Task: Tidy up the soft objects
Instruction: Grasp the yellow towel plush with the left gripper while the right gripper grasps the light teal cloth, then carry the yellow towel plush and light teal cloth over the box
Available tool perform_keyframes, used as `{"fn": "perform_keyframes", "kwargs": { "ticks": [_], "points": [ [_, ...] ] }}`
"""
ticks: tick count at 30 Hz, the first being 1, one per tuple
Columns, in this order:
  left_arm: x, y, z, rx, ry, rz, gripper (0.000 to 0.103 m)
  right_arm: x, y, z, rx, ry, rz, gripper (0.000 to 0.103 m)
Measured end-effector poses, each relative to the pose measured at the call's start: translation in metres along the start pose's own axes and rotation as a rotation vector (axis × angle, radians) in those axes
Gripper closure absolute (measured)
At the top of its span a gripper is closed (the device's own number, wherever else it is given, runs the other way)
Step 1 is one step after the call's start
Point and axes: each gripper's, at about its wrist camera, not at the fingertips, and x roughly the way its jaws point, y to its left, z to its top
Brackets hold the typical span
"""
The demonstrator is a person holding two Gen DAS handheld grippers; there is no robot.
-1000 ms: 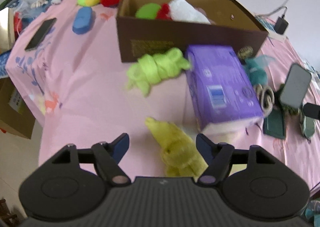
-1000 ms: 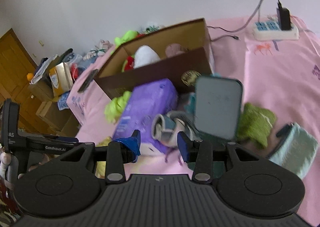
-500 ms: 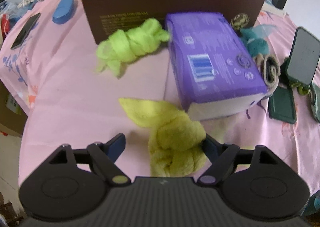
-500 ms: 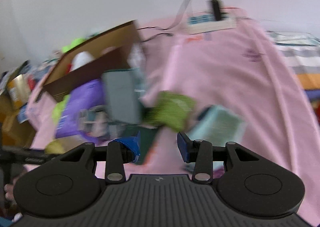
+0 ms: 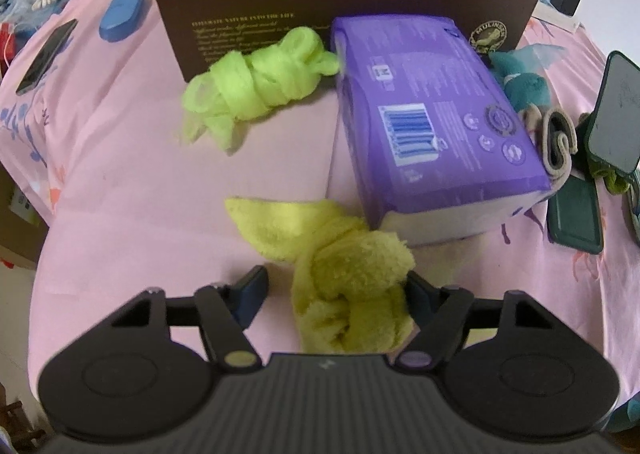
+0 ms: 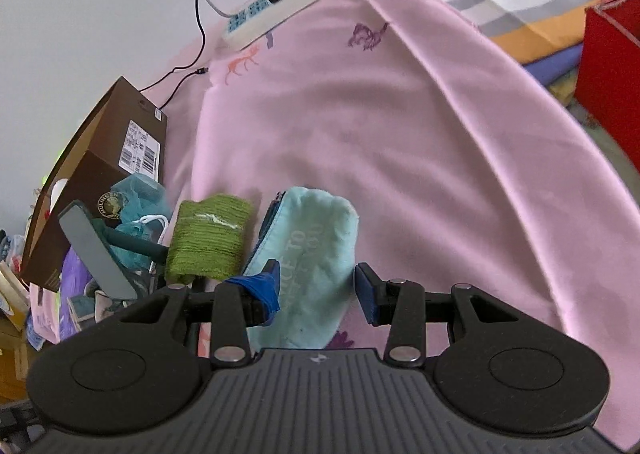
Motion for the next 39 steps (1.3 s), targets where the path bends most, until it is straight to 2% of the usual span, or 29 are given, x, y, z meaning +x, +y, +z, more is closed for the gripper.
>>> {"fn": "perform_keyframes", "kwargs": {
  "ticks": [4,6,9,11,12,14,15,17,19,33,35,37,39],
  "points": [
    [0.001,0.002,0.003,-0.011,-0.009,-0.002,0.03,0.006,0.02,-0.003,-0.088,-0.021,-0.014,0.076],
    [0.001,0.002,0.004,-0.014,-0.013,-0.012,0.046,0.01,0.031,-0.007,-0.165,-0.022,-0.027,0.075],
    [0.001,0.001,0.006,-0.022,-0.019,-0.025,0.054,0.017,0.05,-0.018,-0.323,-0.063,-0.098,0.075],
    [0.0,0.001,0.006,-0.028,-0.025,-0.028,0.057,0.019,0.053,-0.022,-0.354,-0.088,-0.118,0.076],
    [0.0,0.002,0.006,-0.033,-0.027,-0.032,0.06,0.019,0.054,-0.024,-0.372,-0.095,-0.126,0.077],
    [-0.004,0.004,0.006,-0.044,-0.039,-0.038,0.062,0.019,0.053,-0.024,-0.396,-0.107,-0.137,0.085],
    [-0.006,0.003,0.006,-0.043,-0.048,-0.032,0.063,0.018,0.05,-0.023,-0.382,-0.112,-0.131,0.088],
    [-0.013,0.005,0.007,-0.04,-0.066,-0.027,0.063,0.015,0.041,-0.018,-0.329,-0.115,-0.109,0.099],
    [-0.019,0.008,0.008,-0.053,-0.079,-0.035,0.064,0.011,0.036,-0.015,-0.282,-0.122,-0.084,0.103],
    [-0.058,0.017,0.024,-0.055,-0.191,-0.063,0.064,-0.008,0.021,0.008,0.035,-0.159,0.078,0.103],
    [-0.062,0.019,0.029,-0.051,-0.204,-0.071,0.064,-0.006,0.022,0.009,0.036,-0.125,0.114,0.103],
    [-0.064,0.02,0.034,-0.044,-0.213,-0.079,0.064,-0.005,0.03,0.006,-0.028,-0.13,0.075,0.103],
    [-0.063,0.021,0.038,-0.036,-0.215,-0.083,0.063,0.0,0.035,0.003,-0.077,-0.116,0.05,0.099]
  ]
}}
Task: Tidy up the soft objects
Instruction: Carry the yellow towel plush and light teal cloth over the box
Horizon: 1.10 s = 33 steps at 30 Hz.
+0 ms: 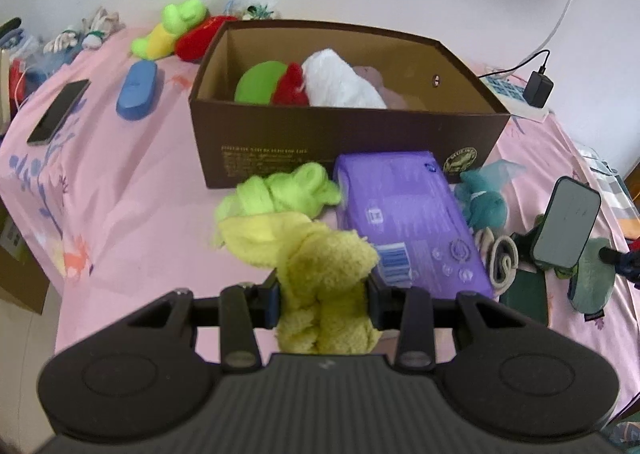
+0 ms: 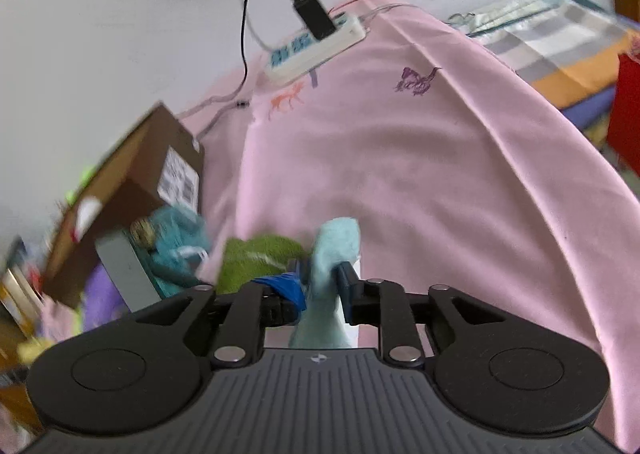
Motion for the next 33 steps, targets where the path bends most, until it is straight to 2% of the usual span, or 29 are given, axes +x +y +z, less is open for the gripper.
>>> {"fn": "perform_keyframes", "kwargs": {
  "ticks": [4,7,11,15,21,22,26,33],
  "points": [
    [0.005,0.004,0.002,0.011,0.006,-0.003,0.063,0.014,-0.003,-0.01,-0.037,0.028,-0.087,0.095],
    [0.007,0.009,0.004,0.014,0.014,-0.005,0.063,0.016,0.0,-0.016,-0.102,-0.005,-0.111,0.096],
    [0.009,0.013,0.009,0.021,0.018,-0.006,0.063,0.028,0.03,-0.029,-0.267,-0.032,-0.23,0.091],
    [0.01,0.012,0.013,0.039,0.018,-0.01,0.063,0.034,0.04,-0.035,-0.279,-0.073,-0.224,0.088],
    [0.015,0.013,0.018,0.055,0.025,-0.019,0.063,0.048,0.055,-0.053,-0.475,-0.142,-0.349,0.086],
    [0.015,0.013,0.018,0.057,0.024,-0.018,0.063,0.047,0.052,-0.052,-0.453,-0.151,-0.341,0.086],
    [0.013,0.017,0.02,0.058,0.014,-0.022,0.063,0.035,0.032,-0.041,-0.31,-0.155,-0.286,0.103],
    [0.012,0.025,0.026,0.051,0.004,-0.025,0.063,0.006,0.008,-0.017,-0.032,-0.188,-0.195,0.103]
  ]
}}
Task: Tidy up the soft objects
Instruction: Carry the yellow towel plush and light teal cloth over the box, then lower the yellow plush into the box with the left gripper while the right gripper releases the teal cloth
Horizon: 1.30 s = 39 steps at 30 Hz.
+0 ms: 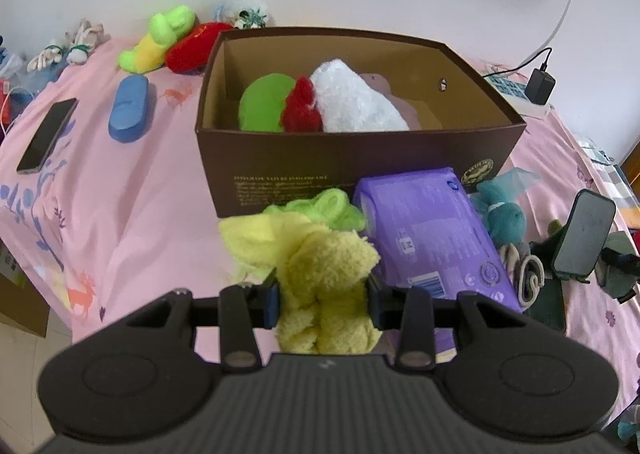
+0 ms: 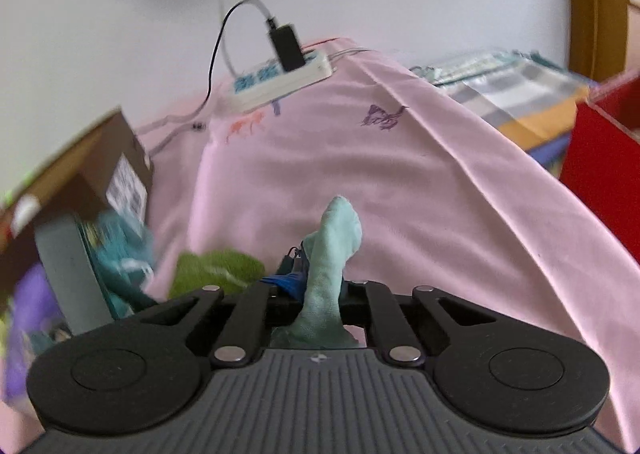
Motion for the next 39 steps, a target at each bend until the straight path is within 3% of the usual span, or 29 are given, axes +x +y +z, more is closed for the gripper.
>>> {"fn": "perform_keyframes", "kwargs": {
  "ticks": [7,11,16,23,30,39],
  "points": [
    [-0.008,-0.004,0.012,0.028,-0.045,-0.036,0.063,-0.026,-0.006,0.026,0.247,-0.039,0.133,0.103],
    [-0.018,-0.006,0.029,0.058,-0.099,-0.067,0.063,-0.038,0.014,0.059,0.259,-0.07,0.243,0.103],
    [-0.023,-0.007,0.061,0.092,-0.168,-0.095,0.063,-0.047,0.061,0.1,0.163,-0.086,0.365,0.103],
    [-0.011,-0.005,0.104,0.133,-0.226,-0.104,0.063,-0.029,0.155,0.129,-0.057,-0.014,0.49,0.103],
    [0.021,0.001,0.135,0.133,-0.212,-0.118,0.063,0.015,0.237,0.127,-0.238,0.048,0.518,0.103],
    [0.073,0.013,0.141,0.149,-0.132,-0.102,0.062,0.069,0.287,0.098,-0.355,0.13,0.47,0.103]
  ]
}}
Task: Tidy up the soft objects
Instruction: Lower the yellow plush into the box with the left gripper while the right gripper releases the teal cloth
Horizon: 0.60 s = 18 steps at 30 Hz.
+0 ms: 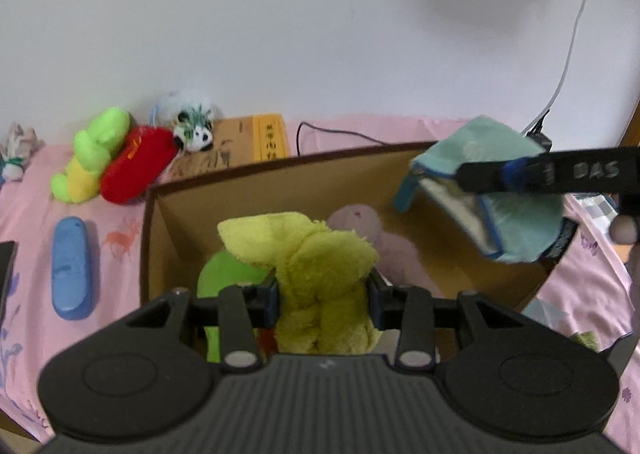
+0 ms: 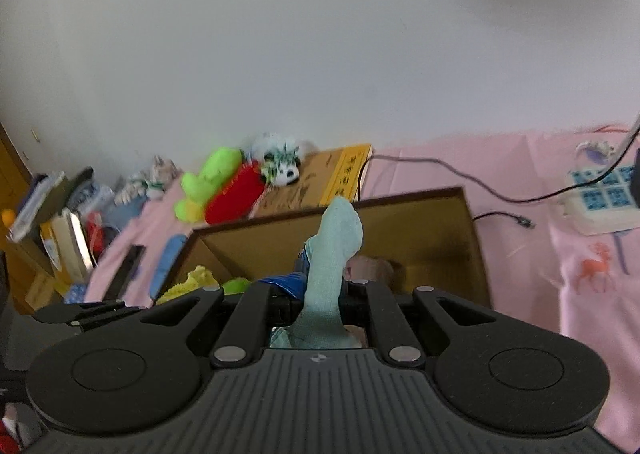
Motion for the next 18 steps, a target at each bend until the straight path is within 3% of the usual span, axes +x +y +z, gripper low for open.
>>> {"fn": "perform_keyframes", "kwargs": {
  "ticks": [6,9,11,18],
  "points": [
    [0.017,0.002,-0.004,0.011,0.044,-0.039,0.054,0.033,0.006,-0.004,-0.021,0.055,-0.004,0.103],
    [0.019,0.002,-0.009,0.023,0.059,-0.033,0.041,0.046,0.005,-0.004,-0.039,0.128,-0.025,0.102],
    [0.018,0.005,-0.01,0.011,0.065,-0.034,0.04,0.049,0.002,-0.005,-0.036,0.185,-0.044,0.101],
    [0.006,0.015,-0.011,-0.031,0.064,-0.018,0.036,0.022,0.0,-0.002,-0.045,0.148,-0.039,0.101]
  ]
}}
